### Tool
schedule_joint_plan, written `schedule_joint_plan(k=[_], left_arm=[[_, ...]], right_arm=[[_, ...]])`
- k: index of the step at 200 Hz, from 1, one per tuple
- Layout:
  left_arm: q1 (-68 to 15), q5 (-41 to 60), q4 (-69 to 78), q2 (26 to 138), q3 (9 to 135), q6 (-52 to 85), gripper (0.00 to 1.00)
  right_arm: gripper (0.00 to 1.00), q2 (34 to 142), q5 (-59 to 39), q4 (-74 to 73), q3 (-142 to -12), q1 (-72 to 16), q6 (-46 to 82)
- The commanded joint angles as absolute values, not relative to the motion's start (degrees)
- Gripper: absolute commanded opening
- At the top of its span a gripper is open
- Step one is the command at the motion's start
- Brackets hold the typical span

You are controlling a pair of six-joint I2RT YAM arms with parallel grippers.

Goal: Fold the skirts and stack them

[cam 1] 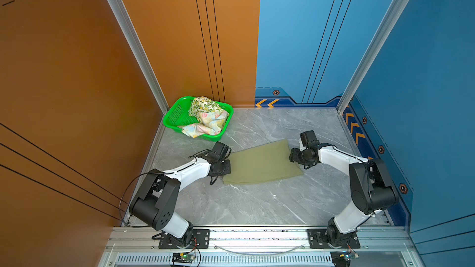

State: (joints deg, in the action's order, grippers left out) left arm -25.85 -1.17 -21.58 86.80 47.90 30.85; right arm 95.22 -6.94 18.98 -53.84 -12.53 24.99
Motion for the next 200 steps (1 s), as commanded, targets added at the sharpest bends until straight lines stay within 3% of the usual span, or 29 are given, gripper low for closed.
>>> schedule_joint_plan(k=[1, 67, 85, 136, 200], left_arm=[[-26.3, -6.0, -30.6, 83.6, 52.0, 26.3, 0.0], [-32.8, -14.3, -40.9, 82.7, 61.8, 22.2, 0.0], [-35.2, -17.0, -43.0, 83.9, 64.5, 21.7, 0.0], [-41.1, -23.1, -48.2, 88.5, 72.4, 20.4, 0.0], [-46.3, -28.0, -54.2, 96.2, 82.4, 18.6, 0.0]], right_arm=[[0.67, 94.6, -9.0, 16.5, -52.5, -12.1, 26.1], [0.56, 94.7, -14.1, 8.6, -48.3, -12.3, 28.9], [0.49, 94.6, -14.6, 7.0, -47.4, -13.0, 29.8], [0.16, 95.5, -14.5, 4.3, -45.3, -15.5, 31.4], [0.06, 95.5, -11.6, -1.4, -42.8, -21.6, 36.7]])
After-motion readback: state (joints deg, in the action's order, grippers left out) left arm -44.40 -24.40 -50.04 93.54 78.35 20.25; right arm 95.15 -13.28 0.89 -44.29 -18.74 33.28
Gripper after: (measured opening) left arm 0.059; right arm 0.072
